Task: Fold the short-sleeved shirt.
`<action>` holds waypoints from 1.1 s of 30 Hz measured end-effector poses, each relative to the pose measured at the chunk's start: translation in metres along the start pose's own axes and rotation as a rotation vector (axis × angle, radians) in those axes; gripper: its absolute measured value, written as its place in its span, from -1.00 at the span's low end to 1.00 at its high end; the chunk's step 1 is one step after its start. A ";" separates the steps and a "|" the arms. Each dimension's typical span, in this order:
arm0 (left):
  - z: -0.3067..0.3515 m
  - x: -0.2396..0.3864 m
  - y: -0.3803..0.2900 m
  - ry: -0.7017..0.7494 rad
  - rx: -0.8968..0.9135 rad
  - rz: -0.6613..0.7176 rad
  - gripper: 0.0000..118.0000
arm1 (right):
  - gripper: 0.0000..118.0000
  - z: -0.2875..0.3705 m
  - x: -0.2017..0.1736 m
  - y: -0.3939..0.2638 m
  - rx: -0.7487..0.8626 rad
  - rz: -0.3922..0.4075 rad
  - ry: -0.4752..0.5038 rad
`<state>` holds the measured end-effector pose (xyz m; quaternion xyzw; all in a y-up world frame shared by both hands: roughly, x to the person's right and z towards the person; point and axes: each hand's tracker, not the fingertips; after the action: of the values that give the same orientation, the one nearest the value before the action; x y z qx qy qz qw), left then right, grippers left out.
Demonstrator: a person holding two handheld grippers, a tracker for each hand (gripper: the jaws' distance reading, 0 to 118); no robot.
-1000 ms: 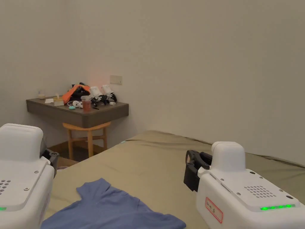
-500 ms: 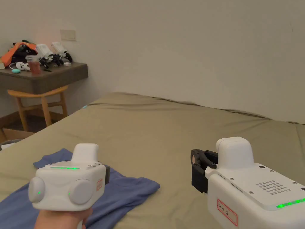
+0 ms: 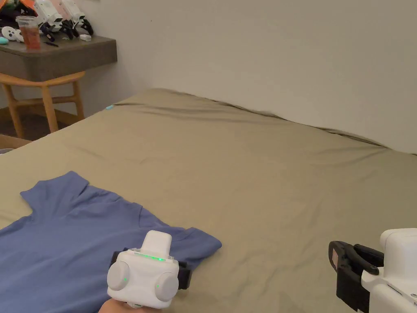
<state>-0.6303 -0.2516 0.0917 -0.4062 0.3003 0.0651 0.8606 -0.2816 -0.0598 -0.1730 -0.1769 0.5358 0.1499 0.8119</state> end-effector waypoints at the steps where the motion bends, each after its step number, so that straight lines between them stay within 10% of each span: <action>1: -0.004 -0.004 0.002 -0.001 -0.008 -0.005 1.00 | -0.94 -0.003 0.002 -0.003 -0.011 -0.007 0.003; 7: -0.032 -0.031 -0.010 0.032 -0.135 0.011 0.94 | -0.94 -0.004 0.004 -0.012 -0.024 -0.002 -0.020; 8: -0.035 -0.029 -0.022 -0.053 -0.120 0.100 0.93 | -0.94 -0.003 0.004 -0.013 -0.025 -0.002 -0.020; 9: -0.024 -0.004 -0.063 -0.129 -0.246 0.508 0.91 | -0.94 -0.002 0.004 -0.014 -0.028 -0.003 -0.019; 10: -0.012 -0.010 -0.057 -0.054 -0.226 0.510 0.61 | -0.94 -0.001 0.004 -0.015 -0.031 -0.005 -0.018; 12: 0.005 -0.015 -0.056 0.035 -0.176 0.530 -0.80 | -0.94 0.004 0.006 -0.016 -0.032 -0.017 -0.015; 20: 0.021 0.001 -0.079 -0.194 -0.087 0.904 -0.86 | -0.94 0.052 0.031 -0.018 0.050 -0.081 -0.026; 24: 0.082 0.009 -0.008 0.058 0.183 0.476 -0.86 | -0.94 0.100 0.066 -0.018 0.107 -0.183 -0.090; 33: 0.111 0.248 0.130 -0.314 0.222 -0.011 -0.86 | -0.94 0.230 0.142 -0.002 0.221 -0.105 -0.443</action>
<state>-0.4236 -0.1167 -0.0812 -0.2951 0.1655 0.0896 0.9367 -0.0386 0.0492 -0.2206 -0.0775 0.3482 0.0831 0.9305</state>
